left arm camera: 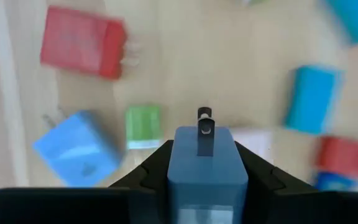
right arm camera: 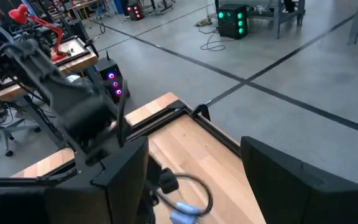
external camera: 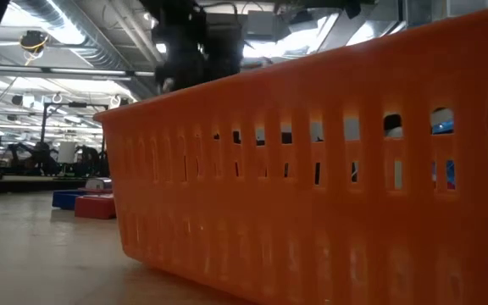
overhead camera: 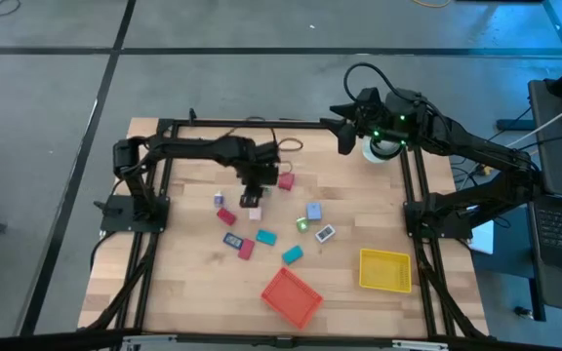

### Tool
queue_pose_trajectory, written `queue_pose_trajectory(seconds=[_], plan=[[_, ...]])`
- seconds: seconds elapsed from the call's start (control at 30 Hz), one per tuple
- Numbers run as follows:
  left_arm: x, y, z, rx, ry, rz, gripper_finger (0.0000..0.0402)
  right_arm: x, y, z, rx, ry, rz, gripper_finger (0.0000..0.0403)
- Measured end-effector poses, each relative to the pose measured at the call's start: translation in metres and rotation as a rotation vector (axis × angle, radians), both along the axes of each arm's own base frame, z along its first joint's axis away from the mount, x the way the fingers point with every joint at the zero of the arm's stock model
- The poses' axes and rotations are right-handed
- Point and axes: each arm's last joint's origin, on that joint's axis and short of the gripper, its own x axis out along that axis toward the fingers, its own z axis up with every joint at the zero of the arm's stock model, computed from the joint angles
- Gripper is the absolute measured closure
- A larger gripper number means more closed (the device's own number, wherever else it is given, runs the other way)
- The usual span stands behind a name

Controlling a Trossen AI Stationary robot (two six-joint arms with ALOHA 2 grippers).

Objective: Pick & Place Office items
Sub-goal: Put the left light violet charger adapter into the orange bin

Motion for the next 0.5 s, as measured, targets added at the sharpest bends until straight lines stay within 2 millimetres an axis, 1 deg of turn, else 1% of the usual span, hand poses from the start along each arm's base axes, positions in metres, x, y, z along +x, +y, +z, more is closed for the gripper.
queue_pose_trajectory(seconds=[0.07, 0.13, 0.23, 0.3, 0.37, 0.43, 0.5], plan=[[0.008, -0.001, 0.017, -0.055, -0.070, 0.002, 0.0290, 0.000, -0.001, 0.001, -0.009, -0.002, -0.002, 0.0142], [0.016, -0.008, 0.037, -0.085, -0.142, -0.026, 0.0290, 0.000, -0.001, 0.001, -0.028, -0.003, -0.003, 0.0142], [0.029, -0.025, 0.066, -0.144, -0.274, -0.118, 0.0290, -0.001, -0.003, 0.002, -0.055, -0.001, -0.013, 0.0142], [0.034, -0.039, 0.079, -0.179, -0.331, -0.190, 0.0290, -0.001, -0.006, 0.002, -0.059, 0.000, -0.023, 0.0142], [0.037, -0.055, 0.085, -0.203, -0.358, -0.257, 0.0290, -0.002, -0.008, 0.002, -0.059, 0.000, -0.034, 0.0142], [0.037, -0.073, 0.083, -0.237, -0.343, -0.318, 0.0290, -0.003, -0.011, 0.002, -0.058, 0.000, -0.041, 0.0142], [0.041, -0.093, 0.077, -0.224, -0.332, -0.363, 0.0290, -0.003, -0.012, 0.002, -0.054, -0.001, -0.031, 0.0142]])
